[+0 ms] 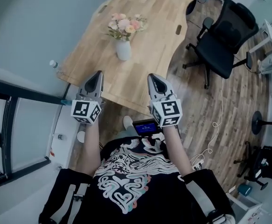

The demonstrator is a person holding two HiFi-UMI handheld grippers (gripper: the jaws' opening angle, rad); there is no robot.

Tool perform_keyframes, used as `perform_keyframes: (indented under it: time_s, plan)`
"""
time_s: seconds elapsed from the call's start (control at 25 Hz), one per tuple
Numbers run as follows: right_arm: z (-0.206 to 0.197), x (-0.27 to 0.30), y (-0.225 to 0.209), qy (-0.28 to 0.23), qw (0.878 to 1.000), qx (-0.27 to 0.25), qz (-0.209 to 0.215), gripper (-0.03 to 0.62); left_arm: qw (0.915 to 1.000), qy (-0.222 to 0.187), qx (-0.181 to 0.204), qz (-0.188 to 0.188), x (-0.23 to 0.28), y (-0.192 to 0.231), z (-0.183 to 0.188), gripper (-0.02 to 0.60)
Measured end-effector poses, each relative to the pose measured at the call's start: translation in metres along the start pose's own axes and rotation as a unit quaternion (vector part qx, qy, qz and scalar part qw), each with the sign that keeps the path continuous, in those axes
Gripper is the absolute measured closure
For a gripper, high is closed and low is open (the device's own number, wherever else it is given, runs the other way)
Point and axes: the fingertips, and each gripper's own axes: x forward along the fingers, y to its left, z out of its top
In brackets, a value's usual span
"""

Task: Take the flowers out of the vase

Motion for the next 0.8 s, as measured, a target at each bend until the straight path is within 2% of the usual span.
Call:
perform_keyframes:
  time_s: [0.16, 0.36, 0.52, 0.8]
  plan:
    - [0.004, 0.030, 0.001, -0.004, 1.000, -0.006, -0.013, 0.588, 0.9999, 0.001, -0.006, -0.009, 0.018, 0.031, -0.006, 0.579]
    - [0.007, 0.054, 0.006, -0.010, 1.000, 0.004, -0.017, 0.588, 0.9994, 0.009, 0.010, -0.033, 0.026, 0.050, -0.016, 0.579]
    - [0.008, 0.068, 0.022, -0.005, 1.000, -0.018, -0.011, 0.588, 0.9995, 0.011, -0.003, -0.029, 0.029, 0.068, -0.024, 0.579]
    - [0.013, 0.079, 0.033, -0.008, 0.999, -0.047, -0.008, 0.588, 0.9993, 0.007, 0.001, -0.038, 0.037, 0.076, -0.021, 0.578]
